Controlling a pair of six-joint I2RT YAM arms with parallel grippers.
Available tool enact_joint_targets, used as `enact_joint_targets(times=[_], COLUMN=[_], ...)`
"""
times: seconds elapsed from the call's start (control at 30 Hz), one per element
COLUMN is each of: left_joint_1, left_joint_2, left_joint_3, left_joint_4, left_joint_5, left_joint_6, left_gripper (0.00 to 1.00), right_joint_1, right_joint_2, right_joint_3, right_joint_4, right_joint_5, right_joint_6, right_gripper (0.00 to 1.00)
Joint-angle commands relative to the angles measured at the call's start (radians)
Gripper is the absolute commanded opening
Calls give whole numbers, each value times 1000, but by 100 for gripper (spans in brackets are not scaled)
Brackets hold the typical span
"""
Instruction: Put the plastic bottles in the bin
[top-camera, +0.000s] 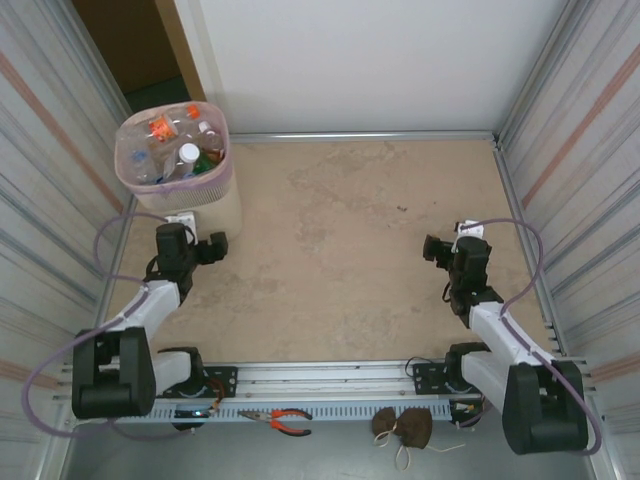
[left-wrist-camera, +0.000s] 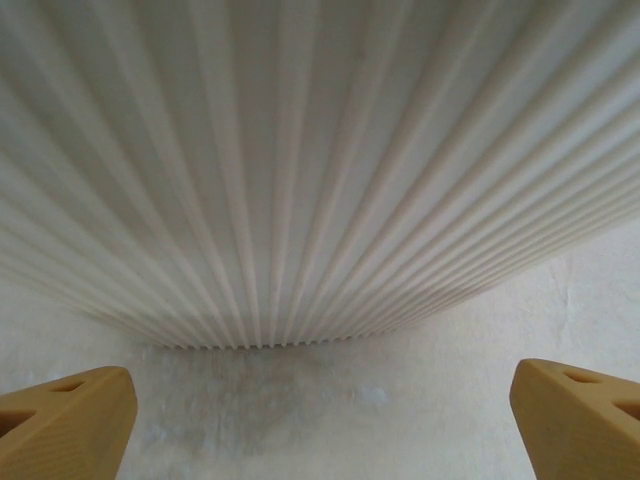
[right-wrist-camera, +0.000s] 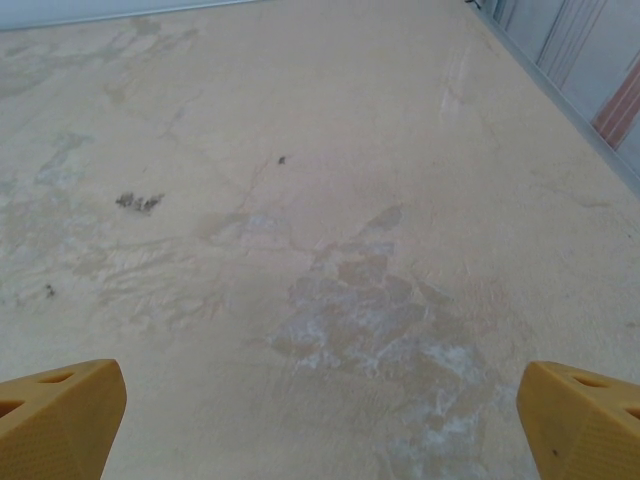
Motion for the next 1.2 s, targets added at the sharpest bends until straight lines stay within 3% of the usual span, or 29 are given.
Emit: enact_joint_targets(times=[0.0,0.13,0.23,0.43,0.6,0.73,1.17], left_joint_1=[3,13,4,-16,-8,-7,-20], left_joint_2=[64,144,227,337,326,331,325], left_joint_3=[-14,-12,-72,-88,-44,-36,-44], left_joint_4=[277,366,572,702,593,579,591], left_joint_5=[10,58,144,158,229,231,202], left_joint_6=[109,130,149,179,203,200,202], left_gripper=[99,99,99,99,99,99,99], right_joint_1=[-14,-29,-34,-103,-110,-113,-113], right_joint_2=[100,250,331,480,556,564,565], right_joint_3=[-4,-2,31,41,80,119,118], right_joint_4=[223,382,428,564,560,492,497], right_joint_5=[-19,-50,-83,-217,-263,-270,-269], right_joint_6=[-14,-28,-61,-53,-67,-67,-67], right_gripper=[99,99,99,99,99,99,99])
